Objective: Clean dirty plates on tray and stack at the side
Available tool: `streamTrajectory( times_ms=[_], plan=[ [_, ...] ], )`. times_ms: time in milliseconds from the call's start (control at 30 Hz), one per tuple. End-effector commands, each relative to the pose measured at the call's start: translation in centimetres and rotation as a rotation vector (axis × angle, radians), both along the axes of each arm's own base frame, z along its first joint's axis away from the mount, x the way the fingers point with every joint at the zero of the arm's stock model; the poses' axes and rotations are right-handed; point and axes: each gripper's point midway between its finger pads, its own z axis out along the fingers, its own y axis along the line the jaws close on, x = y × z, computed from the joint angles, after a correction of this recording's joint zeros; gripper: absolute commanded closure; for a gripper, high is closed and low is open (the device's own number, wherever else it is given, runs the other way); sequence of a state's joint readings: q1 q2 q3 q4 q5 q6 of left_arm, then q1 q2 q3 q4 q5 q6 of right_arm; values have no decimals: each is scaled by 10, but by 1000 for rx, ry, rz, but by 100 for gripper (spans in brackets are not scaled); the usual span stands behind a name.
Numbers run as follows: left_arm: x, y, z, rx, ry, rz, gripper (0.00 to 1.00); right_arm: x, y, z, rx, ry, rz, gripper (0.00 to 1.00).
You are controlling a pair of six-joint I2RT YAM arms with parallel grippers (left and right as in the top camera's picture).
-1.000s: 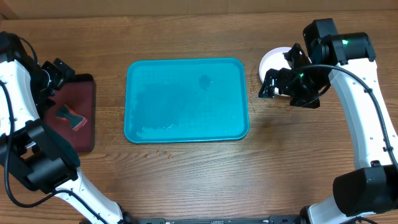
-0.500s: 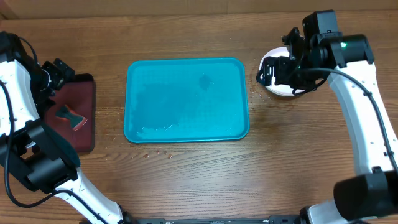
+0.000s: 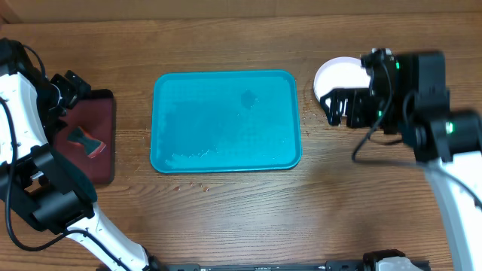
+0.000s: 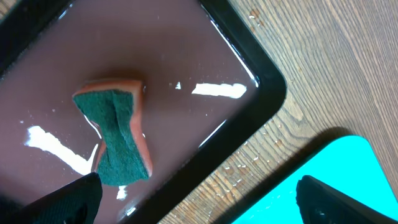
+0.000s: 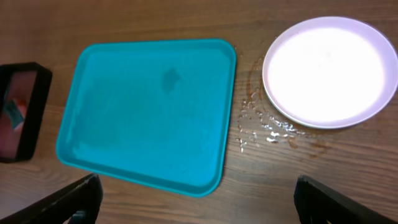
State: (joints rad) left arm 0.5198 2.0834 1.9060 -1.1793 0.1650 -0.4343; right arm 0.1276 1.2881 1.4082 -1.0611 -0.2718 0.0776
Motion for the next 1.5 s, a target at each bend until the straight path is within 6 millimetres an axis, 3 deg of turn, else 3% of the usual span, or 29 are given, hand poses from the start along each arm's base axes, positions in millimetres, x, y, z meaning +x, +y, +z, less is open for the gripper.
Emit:
streamTrajectory(
  times_ms=[0,333,533,867,1467],
  plan=[
    [-1,0,6,5,-17,-17,0,-20,-4,-12,-2,-70,-2,0],
    [-1,0,6,5,-17,-17,0,-59,-8,-67,36,-252,-4,0],
    [-1,0,6,5,-17,-17,0,-74,-2,-83,107,-431,15,0],
    [-1,0,6,5,-18,-17,1,-88,-10,-87,129,-637,-17,0],
    [-1,0,6,5,-17,-17,0,-102,-15,-76,148,-812,-32,0]
  ],
)
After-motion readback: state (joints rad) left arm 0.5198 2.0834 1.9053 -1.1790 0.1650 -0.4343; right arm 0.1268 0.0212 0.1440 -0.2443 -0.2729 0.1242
